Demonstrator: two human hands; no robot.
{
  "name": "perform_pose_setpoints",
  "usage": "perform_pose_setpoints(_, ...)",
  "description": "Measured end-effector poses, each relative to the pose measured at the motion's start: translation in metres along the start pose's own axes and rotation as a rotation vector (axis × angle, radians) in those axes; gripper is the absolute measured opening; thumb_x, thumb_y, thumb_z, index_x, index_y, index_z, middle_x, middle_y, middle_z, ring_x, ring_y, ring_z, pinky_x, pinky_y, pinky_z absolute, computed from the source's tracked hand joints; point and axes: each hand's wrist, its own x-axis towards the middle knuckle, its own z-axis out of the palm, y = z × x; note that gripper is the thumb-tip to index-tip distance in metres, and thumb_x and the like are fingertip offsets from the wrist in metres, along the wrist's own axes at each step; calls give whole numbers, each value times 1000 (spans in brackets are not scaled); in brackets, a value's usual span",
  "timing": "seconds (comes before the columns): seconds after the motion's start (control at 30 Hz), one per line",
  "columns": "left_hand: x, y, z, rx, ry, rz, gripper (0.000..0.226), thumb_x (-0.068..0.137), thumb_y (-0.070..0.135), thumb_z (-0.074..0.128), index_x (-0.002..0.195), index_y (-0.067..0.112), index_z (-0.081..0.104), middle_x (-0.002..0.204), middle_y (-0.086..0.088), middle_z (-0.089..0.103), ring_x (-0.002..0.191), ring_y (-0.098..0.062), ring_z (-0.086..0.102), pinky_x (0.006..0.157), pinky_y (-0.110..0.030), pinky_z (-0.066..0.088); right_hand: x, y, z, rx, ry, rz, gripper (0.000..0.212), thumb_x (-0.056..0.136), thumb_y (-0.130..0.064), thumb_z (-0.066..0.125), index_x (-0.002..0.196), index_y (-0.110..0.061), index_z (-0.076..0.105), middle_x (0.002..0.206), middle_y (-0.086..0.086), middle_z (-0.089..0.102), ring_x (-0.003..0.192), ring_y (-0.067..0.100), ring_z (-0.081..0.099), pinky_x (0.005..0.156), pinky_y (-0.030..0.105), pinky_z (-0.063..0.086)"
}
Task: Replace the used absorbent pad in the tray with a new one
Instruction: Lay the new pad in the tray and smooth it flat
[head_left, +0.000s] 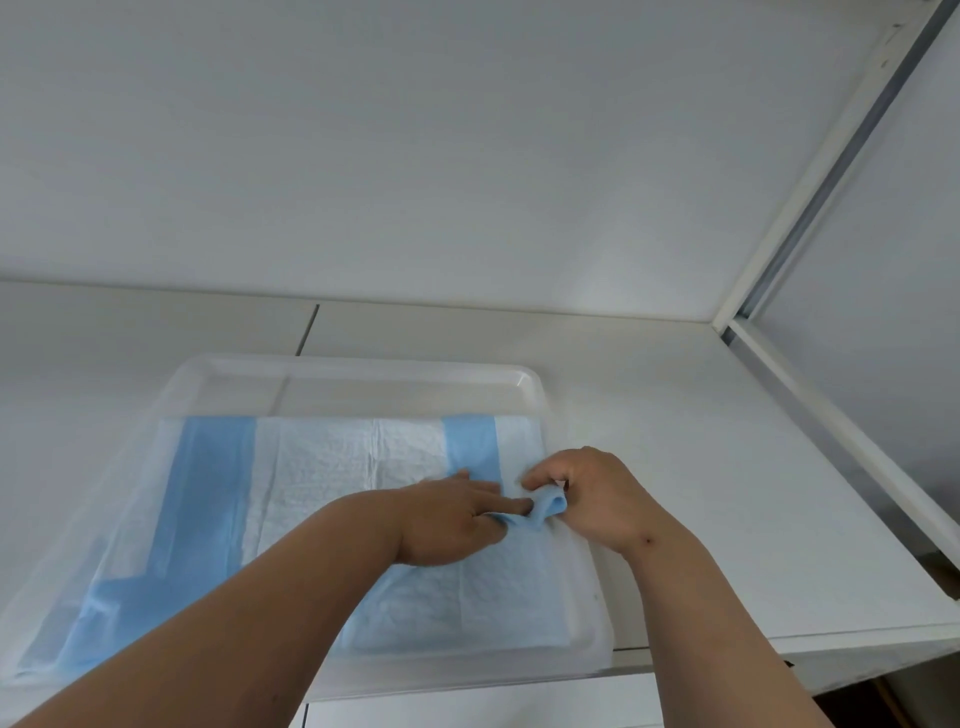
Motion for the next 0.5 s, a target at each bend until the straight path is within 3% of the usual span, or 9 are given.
perform_pose_setpoints(0.07, 0, 3, -5, 12, 5, -2, 43, 102, 34, 33, 144, 42, 36, 154, 5, 33, 145, -16, 19, 118, -35, 16, -3, -2, -1, 78, -38, 9, 25, 81, -9, 72, 103, -19, 77, 108, -4, 72, 102, 9, 64, 92, 24, 48)
perform_pose_setpoints(0.17, 1, 7, -17, 5, 114, -65, 38, 101, 38, 35, 129, 25, 56, 130, -3, 58, 112, -16, 52, 93, -28, 37, -4, -5, -8, 279, -104, 139, 15, 82, -25, 74, 90, -12, 76, 85, 1, 71, 77, 8, 61, 75, 26, 46)
perform_pose_setpoints(0.27, 0, 4, -27, -6, 200, -138, 41, 97, 50, 38, 112, 21, 63, 115, -3, 63, 101, -18, 56, 84, -27, 38, 2, -9, -11, 310, -111, 297, 33, 86, -42, 67, 77, -11, 68, 69, -1, 58, 63, 12, 53, 64, 27, 41)
perform_pose_setpoints(0.37, -5, -6, -35, 10, 190, -156, 39, 87, 68, 42, 82, 31, 54, 92, 6, 61, 83, -10, 56, 73, -27, 40, 11, -11, -6, 313, -25, 339, 43, 90, -45, 59, 83, -4, 67, 72, 2, 58, 65, 17, 54, 67, 31, 44)
perform_pose_setpoints(0.43, -13, -13, -43, 59, 165, -159, 37, 83, 70, 47, 83, 33, 51, 87, 11, 58, 79, -7, 54, 71, -26, 39, 17, -13, -2, 290, 28, 347, 44, 92, -45, 57, 74, -4, 62, 70, 2, 55, 65, 18, 52, 65, 34, 44)
perform_pose_setpoints(0.5, -22, -21, -50, 115, 155, -169, 45, 81, 70, 51, 106, 33, 55, 103, 9, 62, 92, -10, 57, 82, -29, 43, 21, -15, 0, 242, 64, 357, 45, 93, -43, 54, 60, -13, 48, 61, -1, 48, 58, 16, 46, 58, 32, 36)
